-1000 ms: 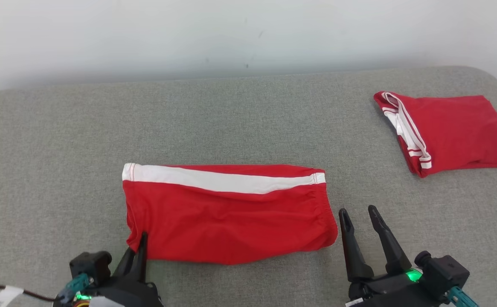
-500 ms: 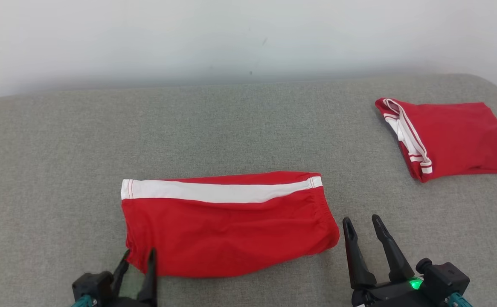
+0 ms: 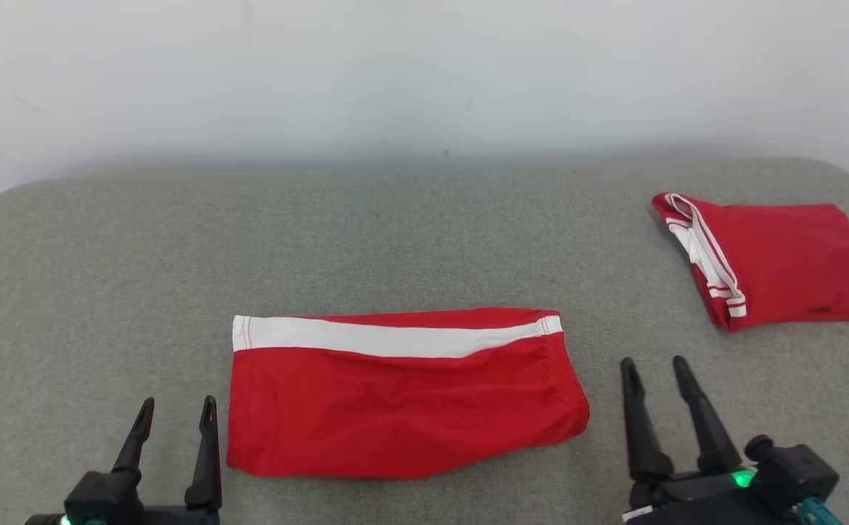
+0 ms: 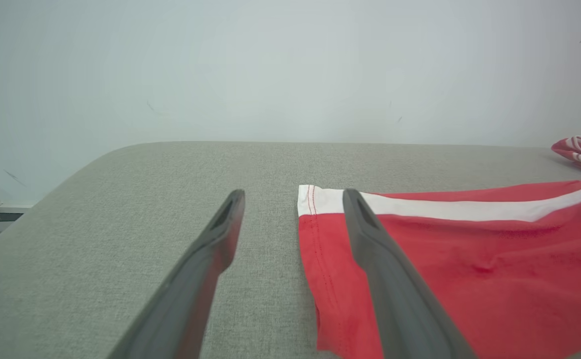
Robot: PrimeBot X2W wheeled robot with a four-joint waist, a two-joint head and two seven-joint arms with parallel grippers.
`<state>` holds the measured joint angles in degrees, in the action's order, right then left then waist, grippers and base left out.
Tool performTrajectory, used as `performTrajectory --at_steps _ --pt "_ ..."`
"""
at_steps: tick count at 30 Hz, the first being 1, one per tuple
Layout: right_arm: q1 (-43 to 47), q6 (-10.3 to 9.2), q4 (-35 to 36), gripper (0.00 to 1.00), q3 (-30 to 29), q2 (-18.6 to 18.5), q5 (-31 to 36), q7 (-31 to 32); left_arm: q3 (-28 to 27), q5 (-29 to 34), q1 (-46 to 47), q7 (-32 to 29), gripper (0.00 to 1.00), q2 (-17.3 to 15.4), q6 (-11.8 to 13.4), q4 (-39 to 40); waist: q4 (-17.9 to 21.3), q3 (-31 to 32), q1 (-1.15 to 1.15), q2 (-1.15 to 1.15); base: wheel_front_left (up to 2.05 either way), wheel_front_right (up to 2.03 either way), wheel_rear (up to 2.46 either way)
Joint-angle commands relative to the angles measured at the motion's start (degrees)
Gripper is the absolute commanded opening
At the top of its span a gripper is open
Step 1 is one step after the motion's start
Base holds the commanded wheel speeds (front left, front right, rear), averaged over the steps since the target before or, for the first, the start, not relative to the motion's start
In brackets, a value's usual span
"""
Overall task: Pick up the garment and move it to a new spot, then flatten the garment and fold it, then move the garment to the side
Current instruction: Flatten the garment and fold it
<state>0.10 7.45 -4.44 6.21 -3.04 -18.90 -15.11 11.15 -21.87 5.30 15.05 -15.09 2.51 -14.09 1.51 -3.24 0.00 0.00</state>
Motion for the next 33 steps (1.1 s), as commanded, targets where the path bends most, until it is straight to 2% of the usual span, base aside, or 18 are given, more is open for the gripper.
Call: performTrajectory --at_steps 1,8,15,23,28,33 --pt "0.6 0.05 0.3 1.00 -1.1 0.1 0.4 0.0 -0.4 1.5 -1.4 0.2 1.00 -0.2 -0.3 0.9 -0.7 0.7 0.00 0.00 0.00 0.00 0.00" --pt "1.9 0.05 0.1 1.00 -5.1 0.2 -0.2 0.0 -5.9 5.8 -6.1 0.2 1.00 0.9 -2.0 5.0 -1.6 2.4 0.00 0.00 0.00 0.00 0.00" --pt "4.0 0.05 -1.7 1.00 -6.3 0.2 0.0 0.0 -10.6 8.6 -9.5 0.2 1.00 4.7 -3.4 6.5 -2.4 3.3 0.00 0.00 0.00 0.00 0.00" --pt "4.3 0.05 -4.2 1.00 -3.8 0.2 4.2 0.0 -12.9 12.7 -11.3 0.2 1.00 8.4 -5.0 7.4 -2.9 3.9 0.00 0.00 0.00 0.00 0.00" --pt "3.9 0.05 -4.7 1.00 -3.0 0.2 5.7 0.0 -13.1 16.4 -11.0 0.2 1.00 8.6 -5.5 7.8 -3.3 4.0 0.00 0.00 0.00 0.00 0.00" --pt "3.6 0.05 -5.1 1.00 -3.4 0.2 5.9 0.0 -13.6 17.5 -11.0 0.2 1.00 9.1 -6.3 7.5 -3.7 3.9 0.00 0.00 0.00 0.00 0.00"
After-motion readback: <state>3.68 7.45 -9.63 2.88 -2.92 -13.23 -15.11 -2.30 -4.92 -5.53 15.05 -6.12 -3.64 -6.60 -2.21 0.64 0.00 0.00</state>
